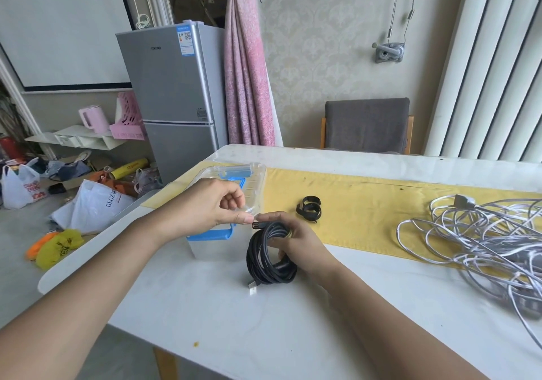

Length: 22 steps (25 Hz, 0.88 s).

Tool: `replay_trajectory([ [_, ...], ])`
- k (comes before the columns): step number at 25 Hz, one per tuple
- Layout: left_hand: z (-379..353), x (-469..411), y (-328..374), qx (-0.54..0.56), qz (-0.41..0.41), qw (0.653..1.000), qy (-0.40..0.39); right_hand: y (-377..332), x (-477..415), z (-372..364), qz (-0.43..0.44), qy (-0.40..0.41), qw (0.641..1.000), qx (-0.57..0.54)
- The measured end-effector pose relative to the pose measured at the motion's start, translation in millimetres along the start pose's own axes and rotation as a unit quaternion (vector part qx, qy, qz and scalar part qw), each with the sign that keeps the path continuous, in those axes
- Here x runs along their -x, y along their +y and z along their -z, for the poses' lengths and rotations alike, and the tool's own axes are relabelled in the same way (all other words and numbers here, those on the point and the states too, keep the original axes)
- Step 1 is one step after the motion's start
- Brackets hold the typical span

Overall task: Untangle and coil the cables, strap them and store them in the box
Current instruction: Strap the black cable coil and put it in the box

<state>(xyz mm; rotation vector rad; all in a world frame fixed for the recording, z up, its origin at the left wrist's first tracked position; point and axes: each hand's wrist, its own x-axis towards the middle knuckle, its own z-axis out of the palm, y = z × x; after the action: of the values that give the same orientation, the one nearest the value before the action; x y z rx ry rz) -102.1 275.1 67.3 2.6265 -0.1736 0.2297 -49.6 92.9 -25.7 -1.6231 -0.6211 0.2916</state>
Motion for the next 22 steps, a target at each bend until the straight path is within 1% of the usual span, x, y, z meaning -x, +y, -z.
replay_trajectory([
  [2,0,2,0,-0.018,-0.006,1.000,0.013,-3,3,-4,0.054,0.020,0.998,0.034],
  [4,1,5,3,-0.073,-0.016,0.997,0.027,-4,5,-7,0.089,0.023,0.994,0.059],
  [6,2,5,7,-0.136,-0.024,0.990,0.036,-3,6,-9,0.105,0.017,0.991,0.084],
  [8,4,4,11,-0.163,-0.026,0.986,0.030,-2,6,-12,0.106,0.018,0.989,0.098],
  [10,5,3,13,-0.147,-0.026,0.989,0.021,-1,6,-16,0.100,0.047,0.987,0.115],
  [13,4,1,14,-0.067,-0.018,0.997,0.013,-2,8,-20,0.087,0.081,0.986,0.118],
  [17,2,-4,10,-0.002,-0.004,1.000,0.007,-2,10,-20,0.069,0.082,0.990,0.095],
  [19,2,-6,10,0.006,-0.003,1.000,0.031,1,8,-20,0.063,0.090,0.989,0.096],
  [22,7,-8,13,0.011,-0.019,0.996,0.085,4,5,-19,0.062,0.112,0.986,0.104],
])
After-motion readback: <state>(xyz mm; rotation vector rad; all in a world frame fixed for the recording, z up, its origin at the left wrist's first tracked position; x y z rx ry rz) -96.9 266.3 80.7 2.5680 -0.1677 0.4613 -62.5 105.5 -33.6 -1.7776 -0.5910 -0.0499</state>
